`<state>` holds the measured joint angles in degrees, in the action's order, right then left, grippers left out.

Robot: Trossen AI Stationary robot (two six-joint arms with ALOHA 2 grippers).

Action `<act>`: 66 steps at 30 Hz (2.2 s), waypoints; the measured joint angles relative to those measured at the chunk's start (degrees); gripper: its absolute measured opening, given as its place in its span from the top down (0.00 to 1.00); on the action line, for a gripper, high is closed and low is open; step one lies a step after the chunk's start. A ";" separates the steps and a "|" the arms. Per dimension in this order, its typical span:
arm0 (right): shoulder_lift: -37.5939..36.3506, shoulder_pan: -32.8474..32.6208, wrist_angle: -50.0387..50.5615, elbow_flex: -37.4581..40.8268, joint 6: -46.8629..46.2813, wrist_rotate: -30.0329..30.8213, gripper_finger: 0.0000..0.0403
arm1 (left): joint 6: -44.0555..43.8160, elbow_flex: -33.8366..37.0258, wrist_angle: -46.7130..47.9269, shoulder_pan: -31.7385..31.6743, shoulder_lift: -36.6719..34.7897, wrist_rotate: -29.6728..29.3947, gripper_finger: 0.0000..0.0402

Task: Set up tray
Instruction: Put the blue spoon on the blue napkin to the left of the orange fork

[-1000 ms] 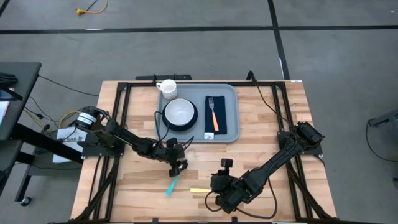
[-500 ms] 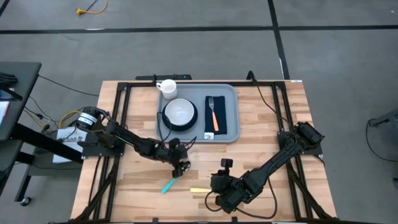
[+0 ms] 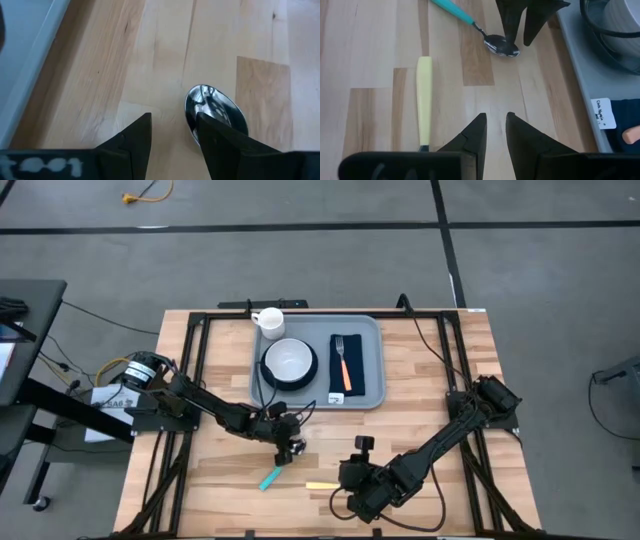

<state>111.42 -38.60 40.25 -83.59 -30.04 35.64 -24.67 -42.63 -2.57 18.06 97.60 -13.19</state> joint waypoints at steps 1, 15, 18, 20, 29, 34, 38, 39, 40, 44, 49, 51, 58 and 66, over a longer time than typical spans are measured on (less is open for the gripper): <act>0.00 -0.01 0.00 0.00 -0.01 -0.01 0.84 | 0.00 0.00 0.20 0.00 -0.02 -0.02 0.64; 0.00 -0.01 -0.02 0.00 -0.62 -1.14 0.84 | -11.20 -3.21 9.68 5.00 -7.12 -4.88 0.64; 0.00 -0.01 -0.03 0.01 -1.02 -1.13 0.84 | -19.31 -3.21 12.14 6.07 -6.96 0.11 0.64; 0.00 -0.01 -0.08 0.02 -1.03 -1.14 0.84 | -23.43 -3.20 15.79 6.66 -6.62 0.35 0.64; 0.00 -0.01 -0.28 0.02 -1.03 -1.14 0.84 | -28.67 -3.22 17.78 6.78 -6.62 0.32 0.64; 0.00 -0.01 -0.28 0.02 -1.03 -1.14 0.84 | -29.10 -4.56 18.07 7.28 -6.62 0.47 0.64; 0.00 -0.01 -0.28 0.02 -1.06 -1.16 0.84 | -29.05 -5.45 18.54 8.36 -6.62 0.44 0.64; 0.00 -0.01 -0.28 0.02 -1.06 -1.16 0.84 | -29.14 -5.71 18.71 8.68 -6.62 0.39 0.64; 0.00 -0.01 -0.28 0.02 -1.06 -1.16 0.84 | -29.18 -5.83 18.75 8.97 -6.62 0.27 0.64; 0.00 -0.01 -0.29 0.02 -1.06 -1.18 0.84 | -30.79 -6.56 20.64 9.42 -6.62 -1.66 0.64; 0.00 -0.01 -0.46 0.02 -1.08 -1.18 0.84 | -33.71 -6.82 23.04 9.38 -6.62 -2.67 0.64; 0.00 -0.01 -0.48 0.02 -1.08 -1.18 0.84 | -34.43 -6.82 23.69 9.40 -6.62 -2.64 0.64; 0.00 -0.01 -0.48 0.02 -1.08 -1.18 0.84 | -35.09 -6.82 22.87 9.51 -6.62 -2.25 0.64; 0.00 -0.01 -0.48 0.02 -1.08 -1.18 0.84 | -36.19 -8.61 23.49 11.42 -6.55 -2.36 0.64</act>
<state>111.42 -38.61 39.77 -83.57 -31.11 34.46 -60.86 -51.25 20.92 29.48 91.05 -15.55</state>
